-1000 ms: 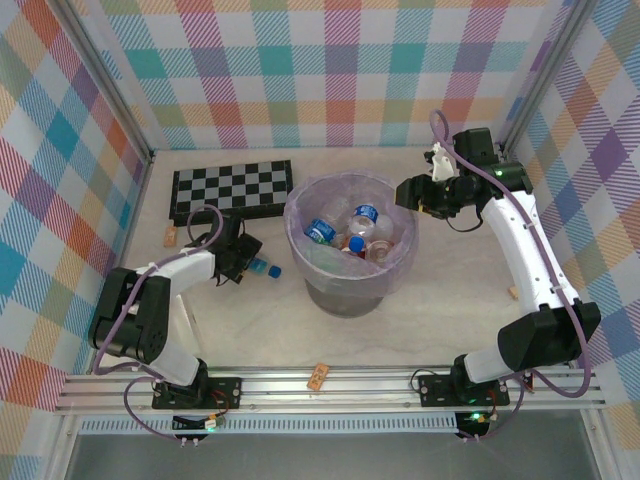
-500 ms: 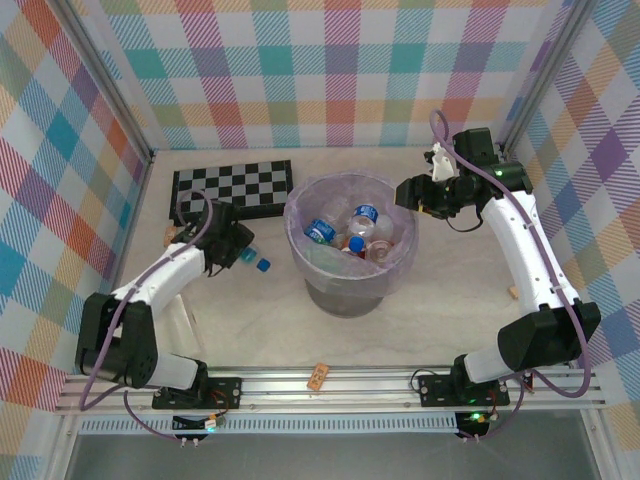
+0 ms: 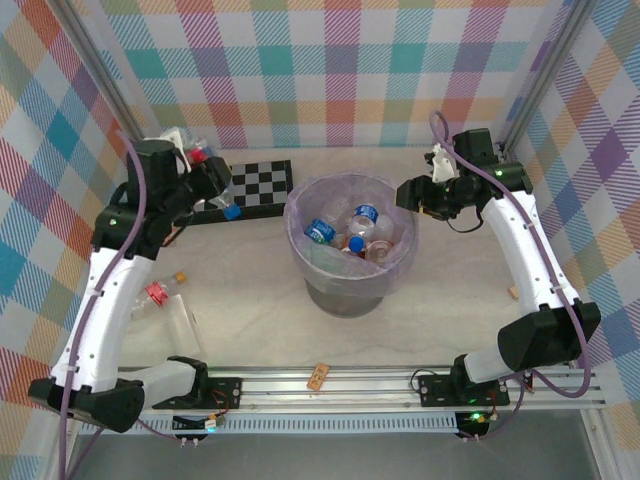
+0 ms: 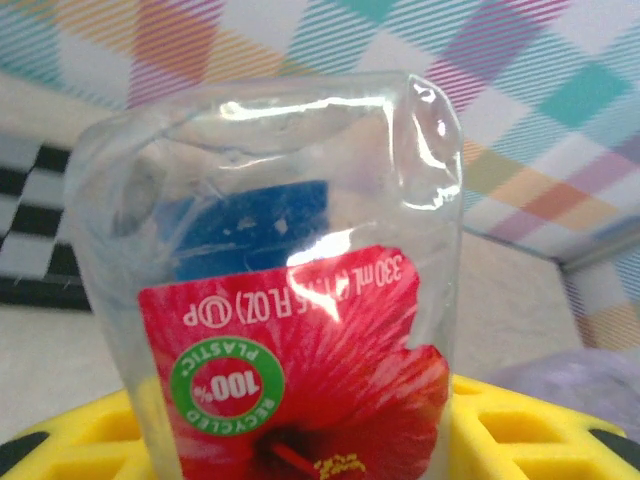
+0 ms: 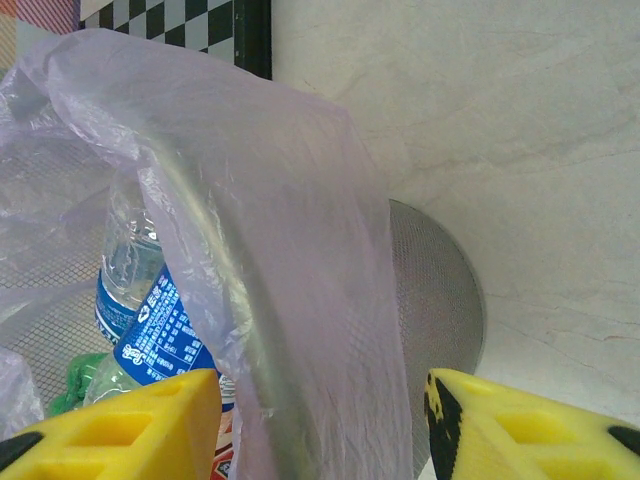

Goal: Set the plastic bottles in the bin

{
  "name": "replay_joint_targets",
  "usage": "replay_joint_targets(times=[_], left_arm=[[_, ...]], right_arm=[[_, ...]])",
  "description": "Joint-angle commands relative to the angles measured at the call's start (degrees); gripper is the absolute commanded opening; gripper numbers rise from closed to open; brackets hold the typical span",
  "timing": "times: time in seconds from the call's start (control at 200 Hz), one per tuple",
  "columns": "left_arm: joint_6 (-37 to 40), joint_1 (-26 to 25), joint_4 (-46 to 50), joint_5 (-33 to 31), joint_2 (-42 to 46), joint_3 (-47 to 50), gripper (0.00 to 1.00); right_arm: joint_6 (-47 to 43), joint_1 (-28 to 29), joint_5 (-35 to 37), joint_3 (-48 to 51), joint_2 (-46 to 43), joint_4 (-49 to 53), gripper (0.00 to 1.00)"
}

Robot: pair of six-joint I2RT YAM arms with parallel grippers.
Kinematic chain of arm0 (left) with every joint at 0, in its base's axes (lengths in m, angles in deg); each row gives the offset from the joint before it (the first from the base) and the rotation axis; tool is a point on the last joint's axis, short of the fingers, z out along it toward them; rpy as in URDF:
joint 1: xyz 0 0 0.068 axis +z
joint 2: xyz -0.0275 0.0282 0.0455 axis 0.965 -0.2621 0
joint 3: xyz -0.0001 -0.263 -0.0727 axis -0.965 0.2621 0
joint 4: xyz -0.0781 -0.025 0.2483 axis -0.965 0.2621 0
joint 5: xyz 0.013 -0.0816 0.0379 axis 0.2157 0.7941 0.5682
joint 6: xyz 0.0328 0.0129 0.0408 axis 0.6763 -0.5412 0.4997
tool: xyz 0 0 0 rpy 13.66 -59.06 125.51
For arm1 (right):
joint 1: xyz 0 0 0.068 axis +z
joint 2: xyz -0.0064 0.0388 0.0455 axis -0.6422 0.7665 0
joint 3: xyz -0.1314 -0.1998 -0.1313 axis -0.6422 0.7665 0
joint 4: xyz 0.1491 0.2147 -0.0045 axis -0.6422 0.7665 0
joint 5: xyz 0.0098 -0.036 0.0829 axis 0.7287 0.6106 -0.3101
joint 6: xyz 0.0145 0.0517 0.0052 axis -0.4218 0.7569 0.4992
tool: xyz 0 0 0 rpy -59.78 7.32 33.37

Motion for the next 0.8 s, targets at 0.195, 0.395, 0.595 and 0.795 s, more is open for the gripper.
replay_joint_targets(times=[0.195,0.395,0.595,0.795], left_arm=[[17.94,-13.61,7.60,17.38,-10.59,-19.97,0.26],[24.52,-23.26,15.89,14.23,-22.01,-32.97,0.25],[27.49,-26.78,26.46,10.17,-33.17,-42.48,0.24],[29.87,-26.79,31.24,7.43,-38.36,-42.50,0.16]], right_arm=[[0.75,0.22,0.75,-1.38,-1.39,1.12,0.57],[1.02,0.63,0.62,-1.18,-1.06,0.85,0.57],[1.00,0.76,0.41,-1.09,-1.05,0.60,0.57],[0.45,0.75,0.33,-1.18,-1.06,0.65,0.57]])
